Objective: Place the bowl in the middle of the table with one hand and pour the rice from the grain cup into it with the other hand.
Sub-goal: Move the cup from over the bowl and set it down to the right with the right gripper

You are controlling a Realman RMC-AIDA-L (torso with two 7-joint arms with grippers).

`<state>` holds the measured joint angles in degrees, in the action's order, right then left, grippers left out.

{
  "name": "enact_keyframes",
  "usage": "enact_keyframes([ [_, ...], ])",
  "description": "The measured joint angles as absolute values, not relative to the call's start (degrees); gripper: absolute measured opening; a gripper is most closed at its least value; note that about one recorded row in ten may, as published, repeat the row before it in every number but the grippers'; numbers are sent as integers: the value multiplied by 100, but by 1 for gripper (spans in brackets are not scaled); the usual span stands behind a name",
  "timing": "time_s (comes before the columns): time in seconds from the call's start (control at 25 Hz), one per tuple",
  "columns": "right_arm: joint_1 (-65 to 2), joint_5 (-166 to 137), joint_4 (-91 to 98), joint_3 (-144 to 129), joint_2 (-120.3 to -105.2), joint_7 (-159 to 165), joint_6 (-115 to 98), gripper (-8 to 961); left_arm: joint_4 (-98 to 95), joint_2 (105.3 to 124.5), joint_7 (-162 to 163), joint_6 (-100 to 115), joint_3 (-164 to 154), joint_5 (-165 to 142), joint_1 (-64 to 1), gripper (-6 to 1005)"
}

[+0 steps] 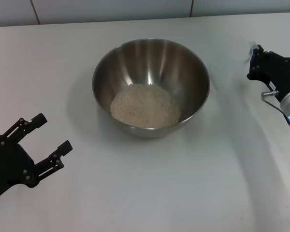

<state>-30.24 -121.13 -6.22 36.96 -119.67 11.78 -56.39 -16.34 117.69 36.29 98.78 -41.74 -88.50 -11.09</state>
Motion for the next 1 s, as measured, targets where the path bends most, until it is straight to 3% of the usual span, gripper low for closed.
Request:
enact_keyframes([
  [0.88,-2767,-12129,-847,3688,-11980,1213,-5323,85,-1638,11750,3621,9988,-4174,-8904,-957,834],
  [1.0,-2727,-12129,-870,3642,-11983,1214,-5319,175,-1636,11753,3621,9996,-4171,-8904,-953,835],
])
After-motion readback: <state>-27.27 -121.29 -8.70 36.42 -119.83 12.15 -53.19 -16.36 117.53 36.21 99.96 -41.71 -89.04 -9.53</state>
